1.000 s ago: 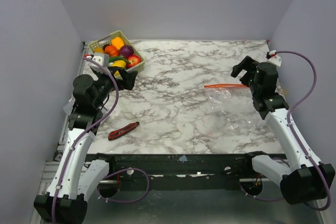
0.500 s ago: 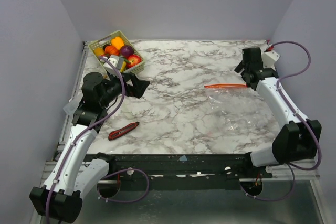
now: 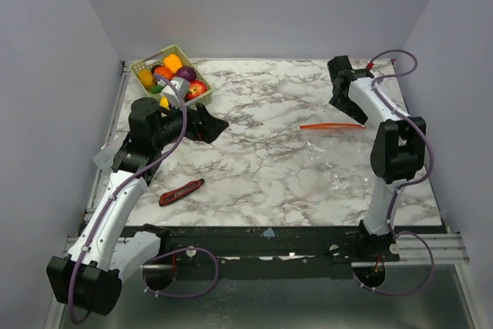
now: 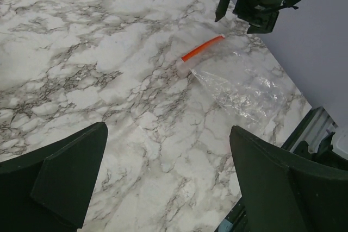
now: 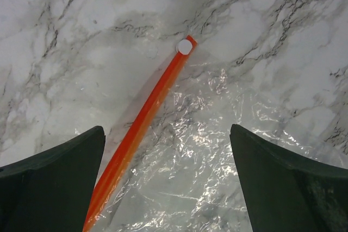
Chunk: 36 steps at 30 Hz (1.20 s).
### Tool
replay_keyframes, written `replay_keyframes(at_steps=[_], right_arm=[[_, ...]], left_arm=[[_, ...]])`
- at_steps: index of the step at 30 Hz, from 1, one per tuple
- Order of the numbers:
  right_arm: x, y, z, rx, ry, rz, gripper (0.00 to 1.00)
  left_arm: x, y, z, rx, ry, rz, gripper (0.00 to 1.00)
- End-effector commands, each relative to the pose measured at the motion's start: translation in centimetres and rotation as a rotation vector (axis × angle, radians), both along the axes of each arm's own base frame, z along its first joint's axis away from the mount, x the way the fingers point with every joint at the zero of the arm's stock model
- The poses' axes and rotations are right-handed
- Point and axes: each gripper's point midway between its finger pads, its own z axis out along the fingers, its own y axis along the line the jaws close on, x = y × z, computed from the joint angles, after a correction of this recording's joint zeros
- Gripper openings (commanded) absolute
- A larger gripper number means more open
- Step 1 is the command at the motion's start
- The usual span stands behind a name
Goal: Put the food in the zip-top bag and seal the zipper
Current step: Pick up the zipper food storage bag at the center of the board.
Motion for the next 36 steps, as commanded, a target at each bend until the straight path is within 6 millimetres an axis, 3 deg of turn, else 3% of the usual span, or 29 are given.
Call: replay_keyframes(at_steps=[1,6,11,22,25,36], right_arm=[[-0.4,1.2,-1.3,-0.051,0.069,-0.013,1.0],[1.1,3.2,-2.5,-0.064,0.074,0.062,0.98],[1.8,3.8,-3.8,-0.099,0.108,0.082,0.89],[1.3,3.9,-5.6,-0.199,0.197,0.067,0.81],[1.2,4.1,-6.1,-0.201,0.203,0.065,0.73],[0.3,4.6,-7.4,-0.217,0.203,0.042,0.62]], left_arm=[[-0.9,-1.1,1.0,-0.014,0.006,-0.059,0.96],[-1.0,-1.4,0.6,-0.005,0.021,-0.071,0.96],[-0.9,-1.6,0.2,0.004,0.053,-0.08,0.96],[-1.0,-2.3,-0.3,-0.018,0.103,-0.124,0.94],[-1.0,-2.3,-0.4,-0.018,0.106,-0.125,0.94],[-1.2,-2.5,-0.3,-0.026,0.108,-0.137,0.94]])
